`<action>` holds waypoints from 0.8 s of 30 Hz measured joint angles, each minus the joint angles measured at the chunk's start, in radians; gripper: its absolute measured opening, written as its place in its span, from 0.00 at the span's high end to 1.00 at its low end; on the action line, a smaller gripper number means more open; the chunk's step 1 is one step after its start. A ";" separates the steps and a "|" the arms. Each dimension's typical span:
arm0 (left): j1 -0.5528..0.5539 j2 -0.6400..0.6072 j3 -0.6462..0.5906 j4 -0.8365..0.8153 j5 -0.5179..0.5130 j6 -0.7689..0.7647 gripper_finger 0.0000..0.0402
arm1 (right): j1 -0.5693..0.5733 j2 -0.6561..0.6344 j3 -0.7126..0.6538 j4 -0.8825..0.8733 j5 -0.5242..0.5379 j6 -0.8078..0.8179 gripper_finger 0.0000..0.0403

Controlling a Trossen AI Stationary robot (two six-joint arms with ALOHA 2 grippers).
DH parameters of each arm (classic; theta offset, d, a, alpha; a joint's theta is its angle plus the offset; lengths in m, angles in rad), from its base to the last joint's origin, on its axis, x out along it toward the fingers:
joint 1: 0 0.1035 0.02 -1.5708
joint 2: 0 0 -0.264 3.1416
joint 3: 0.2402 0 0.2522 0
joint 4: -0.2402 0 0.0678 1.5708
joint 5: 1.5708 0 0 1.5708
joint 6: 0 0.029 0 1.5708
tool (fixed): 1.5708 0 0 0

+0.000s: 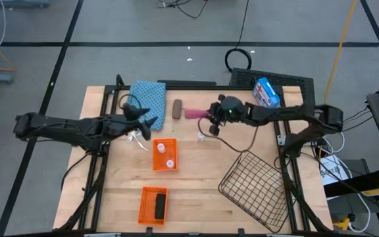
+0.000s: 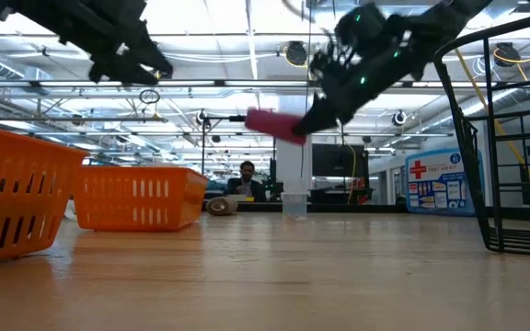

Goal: Pick & Place Medicine items
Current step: Put the pink bandage into the bottom orange basket

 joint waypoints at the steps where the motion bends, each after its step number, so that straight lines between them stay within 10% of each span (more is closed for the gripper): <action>1: 0.000 0.026 0.000 0.042 0.028 0.024 0.35 | 0.025 -0.013 -0.003 0.004 0.000 -0.003 0.85; 16: 0.002 0.372 0.012 0.599 0.295 0.136 0.35 | 0.232 -0.058 -0.098 0.105 0.007 -0.013 0.85; 24: 0.004 0.489 0.417 -0.022 0.372 0.066 0.35 | 0.233 -0.058 -0.099 0.111 0.056 0.004 0.85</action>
